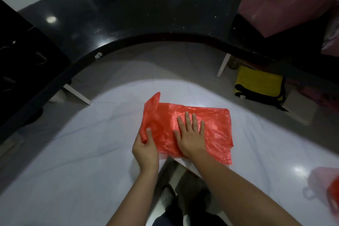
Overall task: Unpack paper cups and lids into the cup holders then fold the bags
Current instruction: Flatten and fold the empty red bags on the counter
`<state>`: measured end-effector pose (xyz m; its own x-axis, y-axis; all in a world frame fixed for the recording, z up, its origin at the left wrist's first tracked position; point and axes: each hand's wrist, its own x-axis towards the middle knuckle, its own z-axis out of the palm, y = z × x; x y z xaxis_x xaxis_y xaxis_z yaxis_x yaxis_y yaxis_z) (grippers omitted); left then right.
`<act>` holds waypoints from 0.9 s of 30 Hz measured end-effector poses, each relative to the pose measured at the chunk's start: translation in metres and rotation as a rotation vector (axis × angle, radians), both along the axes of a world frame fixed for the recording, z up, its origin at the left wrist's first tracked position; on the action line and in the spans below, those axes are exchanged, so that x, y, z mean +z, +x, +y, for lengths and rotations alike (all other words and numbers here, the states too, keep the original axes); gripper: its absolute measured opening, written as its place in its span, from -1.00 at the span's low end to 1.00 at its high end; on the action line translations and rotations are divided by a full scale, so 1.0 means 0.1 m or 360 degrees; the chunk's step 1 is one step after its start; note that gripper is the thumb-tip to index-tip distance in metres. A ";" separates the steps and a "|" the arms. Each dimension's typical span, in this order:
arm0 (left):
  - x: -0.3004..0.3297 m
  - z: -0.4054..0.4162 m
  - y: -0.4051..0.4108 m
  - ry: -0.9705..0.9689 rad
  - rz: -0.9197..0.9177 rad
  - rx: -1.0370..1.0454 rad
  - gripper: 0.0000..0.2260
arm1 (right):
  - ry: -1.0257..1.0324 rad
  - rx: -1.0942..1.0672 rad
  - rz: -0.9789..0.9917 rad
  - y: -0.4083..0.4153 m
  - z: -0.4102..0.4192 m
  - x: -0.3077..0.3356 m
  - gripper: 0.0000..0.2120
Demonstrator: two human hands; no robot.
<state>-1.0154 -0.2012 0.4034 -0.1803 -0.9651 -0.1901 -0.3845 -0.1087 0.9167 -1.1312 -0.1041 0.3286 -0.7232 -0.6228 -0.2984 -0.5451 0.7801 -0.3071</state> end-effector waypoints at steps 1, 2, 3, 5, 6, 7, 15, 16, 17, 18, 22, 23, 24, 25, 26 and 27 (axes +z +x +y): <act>0.05 0.04 -0.02 -0.0052 -0.0009 -0.0062 -0.68 | -0.0055 -0.0012 -0.0019 -0.03 0.05 0.04 -0.39; 0.09 0.08 -0.04 -0.0087 -0.0005 -0.0127 -0.66 | -0.0105 -0.0047 -0.0007 -0.06 0.15 0.07 -0.40; 0.12 0.12 -0.06 -0.0108 0.0012 -0.0199 -0.66 | -0.0129 -0.0097 0.0030 -0.09 0.28 0.11 -0.40; 0.16 0.22 -0.10 -0.0154 0.0072 -0.0381 -0.65 | -0.0118 -0.0200 0.0138 -0.13 0.66 0.14 -0.40; 0.17 0.29 -0.12 -0.0198 0.0104 -0.0496 -0.58 | -0.0094 -0.0235 0.0166 -0.14 0.88 0.12 -0.40; 0.16 0.36 -0.14 -0.0271 0.0123 -0.0632 -0.49 | -0.0065 -0.0253 0.0162 -0.13 1.10 0.10 -0.41; -0.12 1.01 -0.39 -0.1185 -0.0221 -0.1532 -0.39 | -0.0410 -0.0165 -0.0213 -0.23 1.75 0.01 -0.48; -0.17 1.08 -0.40 -0.1217 -0.0281 -0.1632 -0.38 | -0.0494 -0.0193 -0.0272 -0.26 1.78 0.03 -0.50; -0.23 1.15 -0.42 -0.1233 -0.0354 -0.1740 -0.35 | -0.0552 -0.0220 -0.0312 -0.29 1.83 0.06 -0.51; -0.30 1.20 -0.44 -0.1239 -0.0444 -0.1848 -0.28 | -0.0574 -0.0249 -0.0318 -0.32 1.89 0.08 -0.52; -0.57 1.37 -0.54 -0.1314 -0.0896 -0.2218 -0.07 | -0.0159 -0.0157 -0.0096 -0.39 2.18 0.07 -0.45; -0.62 1.40 -0.56 -0.1322 -0.0986 -0.2300 -0.09 | -0.0117 -0.0083 -0.0096 -0.41 2.23 0.07 -0.43; -0.66 1.41 -0.56 -0.1299 -0.1066 -0.2382 -0.13 | -0.0132 -0.0034 -0.0129 -0.43 2.27 0.08 -0.43; -0.68 1.42 -0.56 -0.1281 -0.1129 -0.2438 -0.17 | -0.0182 -0.0027 -0.0175 -0.46 2.29 0.10 -0.47; -0.69 1.40 -0.54 -0.1283 -0.1165 -0.2466 -0.21 | -0.0244 -0.0055 -0.0219 -0.48 2.30 0.12 -0.50; -0.69 1.39 -0.52 -0.1297 -0.1175 -0.2480 -0.25 | -0.0307 -0.0117 -0.0249 -0.51 2.31 0.14 -0.52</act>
